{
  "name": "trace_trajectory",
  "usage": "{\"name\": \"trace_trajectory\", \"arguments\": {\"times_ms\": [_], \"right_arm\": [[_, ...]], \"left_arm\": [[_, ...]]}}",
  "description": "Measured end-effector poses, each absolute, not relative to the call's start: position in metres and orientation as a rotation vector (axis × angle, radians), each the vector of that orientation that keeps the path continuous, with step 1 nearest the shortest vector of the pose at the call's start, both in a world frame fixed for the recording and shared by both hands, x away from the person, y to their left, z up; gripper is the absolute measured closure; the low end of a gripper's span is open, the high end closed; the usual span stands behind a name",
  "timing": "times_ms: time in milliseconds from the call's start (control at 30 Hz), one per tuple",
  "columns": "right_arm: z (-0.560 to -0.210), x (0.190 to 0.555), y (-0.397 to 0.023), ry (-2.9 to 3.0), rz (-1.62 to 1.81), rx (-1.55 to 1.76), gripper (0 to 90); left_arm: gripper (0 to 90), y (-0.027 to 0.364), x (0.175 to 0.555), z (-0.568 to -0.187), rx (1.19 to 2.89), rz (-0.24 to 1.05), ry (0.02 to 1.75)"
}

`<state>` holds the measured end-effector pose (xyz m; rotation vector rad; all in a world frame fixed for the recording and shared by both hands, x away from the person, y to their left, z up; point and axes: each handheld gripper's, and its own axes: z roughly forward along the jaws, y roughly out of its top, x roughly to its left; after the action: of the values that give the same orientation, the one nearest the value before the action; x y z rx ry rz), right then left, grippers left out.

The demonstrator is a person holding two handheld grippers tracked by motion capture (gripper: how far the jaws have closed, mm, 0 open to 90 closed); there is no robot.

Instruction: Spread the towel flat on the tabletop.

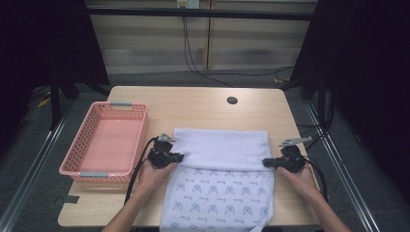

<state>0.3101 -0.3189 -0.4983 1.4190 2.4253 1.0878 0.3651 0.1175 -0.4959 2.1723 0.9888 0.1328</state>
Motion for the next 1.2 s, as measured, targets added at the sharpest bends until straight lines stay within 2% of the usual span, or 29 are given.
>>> {"name": "trace_trajectory", "arguments": {"times_ms": [1200], "right_arm": [[-0.499, 0.373, -0.316, 2.364, 1.044, 1.482, 87.4]], "left_arm": [[86.9, 0.105, 0.426, -0.494, 2.2, 0.221, 1.073]]}}
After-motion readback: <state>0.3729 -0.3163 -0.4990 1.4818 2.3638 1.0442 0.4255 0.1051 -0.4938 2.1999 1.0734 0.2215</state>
